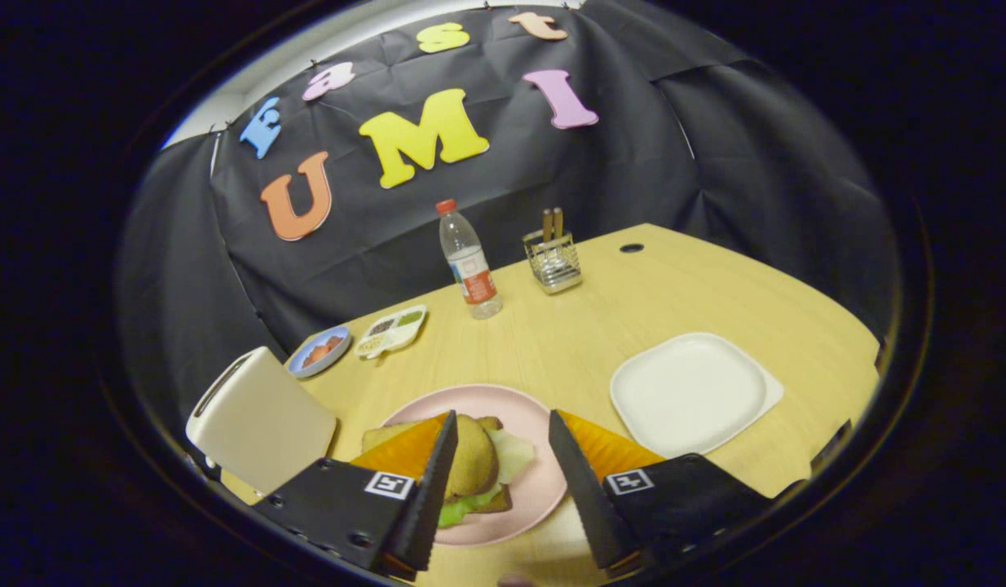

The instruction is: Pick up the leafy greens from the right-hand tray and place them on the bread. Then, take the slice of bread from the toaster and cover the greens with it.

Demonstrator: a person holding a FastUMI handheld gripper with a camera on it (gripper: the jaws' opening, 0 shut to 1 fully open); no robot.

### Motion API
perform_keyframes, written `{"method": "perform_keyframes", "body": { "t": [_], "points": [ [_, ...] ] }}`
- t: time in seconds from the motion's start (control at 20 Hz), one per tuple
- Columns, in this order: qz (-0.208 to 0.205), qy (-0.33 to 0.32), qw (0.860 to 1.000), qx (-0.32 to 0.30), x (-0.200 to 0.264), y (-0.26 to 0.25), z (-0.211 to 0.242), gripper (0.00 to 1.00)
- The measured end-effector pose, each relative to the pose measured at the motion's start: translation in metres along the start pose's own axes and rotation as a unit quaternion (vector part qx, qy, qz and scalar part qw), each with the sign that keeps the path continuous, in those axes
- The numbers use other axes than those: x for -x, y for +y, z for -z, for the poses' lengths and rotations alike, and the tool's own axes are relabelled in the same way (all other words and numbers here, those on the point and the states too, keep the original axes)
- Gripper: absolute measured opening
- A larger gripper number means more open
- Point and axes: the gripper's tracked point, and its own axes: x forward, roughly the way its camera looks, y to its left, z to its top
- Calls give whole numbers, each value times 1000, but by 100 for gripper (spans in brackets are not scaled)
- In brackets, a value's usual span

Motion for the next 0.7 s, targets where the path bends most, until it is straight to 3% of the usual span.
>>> {"method": "perform_keyframes", "body": {
  "t": [0.1,0.25,0.7],
  "points": [
    [2,-35,999,36,15,-6,-20,85],
    [11,-92,993,75,47,-14,-54,94],
    [21,-195,972,130,144,-33,-118,96]
  ]
}}
